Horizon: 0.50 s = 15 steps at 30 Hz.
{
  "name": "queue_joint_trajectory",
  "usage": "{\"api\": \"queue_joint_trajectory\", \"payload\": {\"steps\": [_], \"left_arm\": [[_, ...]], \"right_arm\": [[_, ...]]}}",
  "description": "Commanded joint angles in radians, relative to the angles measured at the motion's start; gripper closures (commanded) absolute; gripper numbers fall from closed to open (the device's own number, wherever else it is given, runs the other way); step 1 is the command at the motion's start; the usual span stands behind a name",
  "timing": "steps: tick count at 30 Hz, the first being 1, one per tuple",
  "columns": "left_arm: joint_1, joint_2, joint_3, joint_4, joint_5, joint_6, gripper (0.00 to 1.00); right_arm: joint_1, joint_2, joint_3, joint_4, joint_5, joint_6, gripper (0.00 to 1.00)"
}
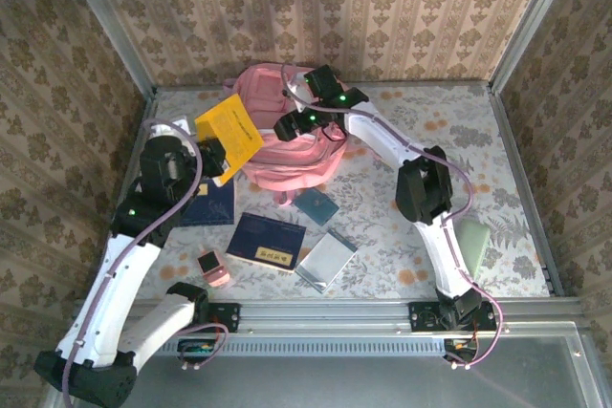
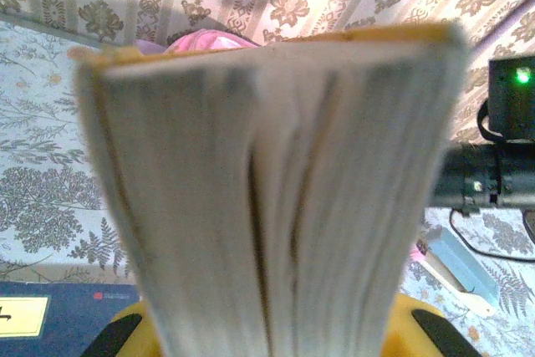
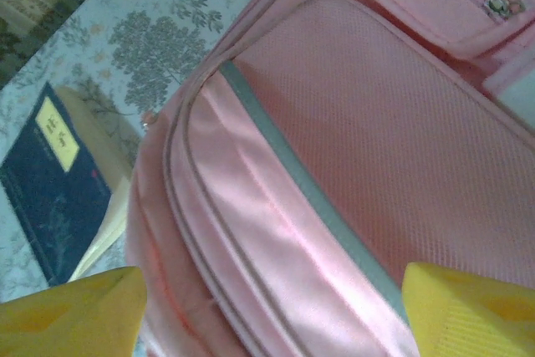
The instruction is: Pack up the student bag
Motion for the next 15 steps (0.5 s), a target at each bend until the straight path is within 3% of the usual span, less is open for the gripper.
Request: {"api": "queue_joint_trajectory", "payload": {"steps": [1, 7, 12, 15], "left_arm": [[0.011, -0.022, 0.012, 0.071, -0.009, 0.023, 1.0], [0.015, -0.017, 0.008, 0.074, 0.001, 0.014, 1.0], [0.017, -0.005, -0.001, 0.082, 0.018, -0.001, 1.0], [0.019, 0.0, -0.001, 0.087, 0.027, -0.006, 1.0]], "right_arm": [[0.012, 0.127, 0.192, -0.181, 0.028, -0.063, 0.18], [0.037, 0.305, 0.473, -0.35, 0.064, -0.117, 0.19], [0.041, 0.338, 0.514, -0.389, 0.042, -0.134, 0.22], [0.042, 0.338, 0.514, -0.406, 0.011, -0.145, 0.32]]}}
